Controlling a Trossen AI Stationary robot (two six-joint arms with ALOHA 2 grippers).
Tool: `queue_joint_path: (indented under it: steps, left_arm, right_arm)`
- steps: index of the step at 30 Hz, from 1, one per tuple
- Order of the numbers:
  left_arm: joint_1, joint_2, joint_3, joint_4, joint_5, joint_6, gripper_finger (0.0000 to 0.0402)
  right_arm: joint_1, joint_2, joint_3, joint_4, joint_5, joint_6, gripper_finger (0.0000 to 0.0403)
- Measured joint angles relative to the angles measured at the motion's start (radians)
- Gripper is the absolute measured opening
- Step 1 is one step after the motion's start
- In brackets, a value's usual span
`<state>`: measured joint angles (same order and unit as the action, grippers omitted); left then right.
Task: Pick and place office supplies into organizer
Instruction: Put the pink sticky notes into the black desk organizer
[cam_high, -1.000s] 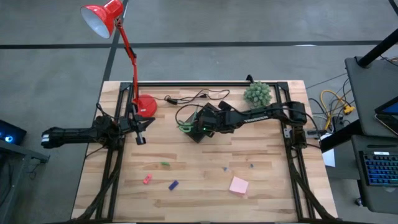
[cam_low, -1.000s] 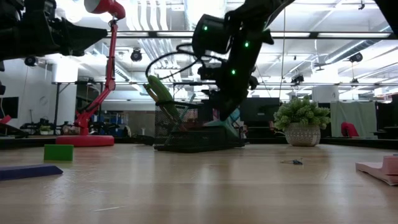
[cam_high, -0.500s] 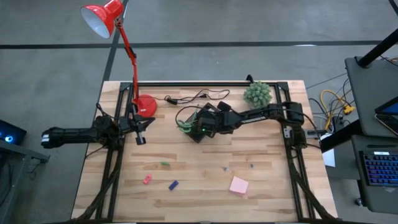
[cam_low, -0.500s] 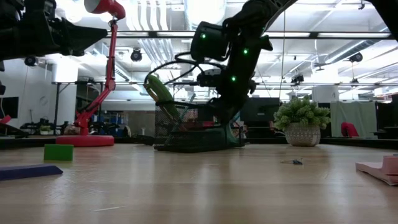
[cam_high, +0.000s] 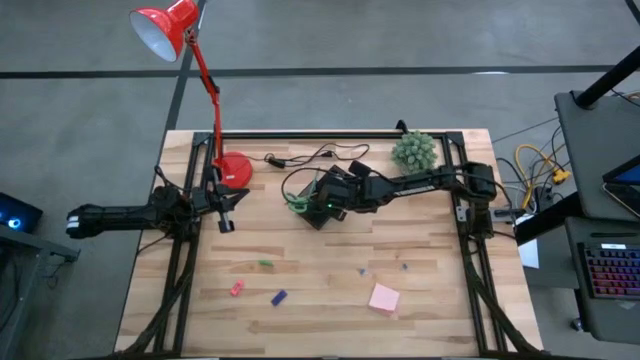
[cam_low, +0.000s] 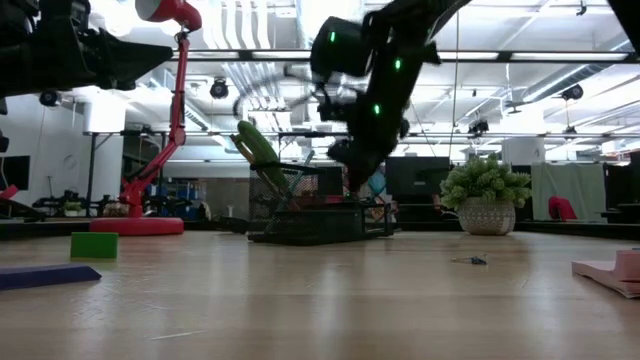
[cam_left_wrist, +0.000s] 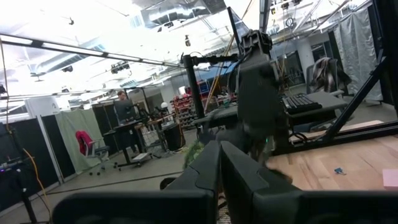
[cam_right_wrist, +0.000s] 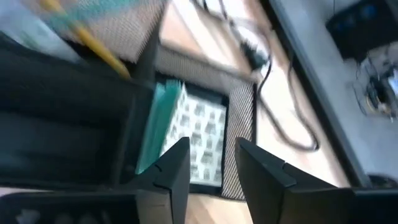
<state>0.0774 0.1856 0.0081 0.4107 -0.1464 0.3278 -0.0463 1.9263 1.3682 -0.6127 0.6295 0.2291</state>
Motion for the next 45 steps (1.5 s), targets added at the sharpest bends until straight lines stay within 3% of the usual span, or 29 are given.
queue_joint_path:
  steps: [6, 16, 18, 23, 28, 33, 42, 45]
  left_arm:
    - [0.0, 0.0, 0.0, 0.0, 0.0, 0.001, 0.0]
    - [0.0, 0.001, 0.0, 0.0, 0.0, 0.001, 0.0]
    - [0.0, 0.002, 0.0, 0.0, 0.0, 0.001, 0.0]
    - [0.0, 0.0, 0.0, 0.0, 0.0, 0.001, 0.0]
    - [0.0, 0.002, 0.0, -0.001, 0.0, 0.002, 0.0]
    - [0.0, 0.001, 0.0, 0.0, 0.0, 0.002, 0.0]
    - [0.0, 0.002, 0.0, 0.0, -0.001, 0.002, 0.0]
    - [0.0, 0.002, 0.0, 0.0, -0.007, 0.002, 0.0]
  right_arm:
    - [0.068, -0.112, 0.0, 0.026, -0.018, -0.032, 0.0111]
    - [0.323, -0.255, 0.0, 0.003, -0.311, 0.063, 0.0095]
    - [0.383, -0.258, 0.001, -0.015, -0.324, 0.112, 0.0096]
    - [0.546, -0.258, 0.001, -0.131, -0.424, 0.152, 0.0129]
    - [0.69, -0.258, 0.001, -0.207, -0.375, 0.333, 0.0181]
    - [0.775, -0.243, -0.003, -0.217, -0.336, 0.386, 0.0217]
    - [0.805, -0.107, -0.005, -0.218, -0.35, 0.349, 0.0223]
    - [0.796, -0.066, -0.005, -0.218, -0.397, 0.35, 0.0224]
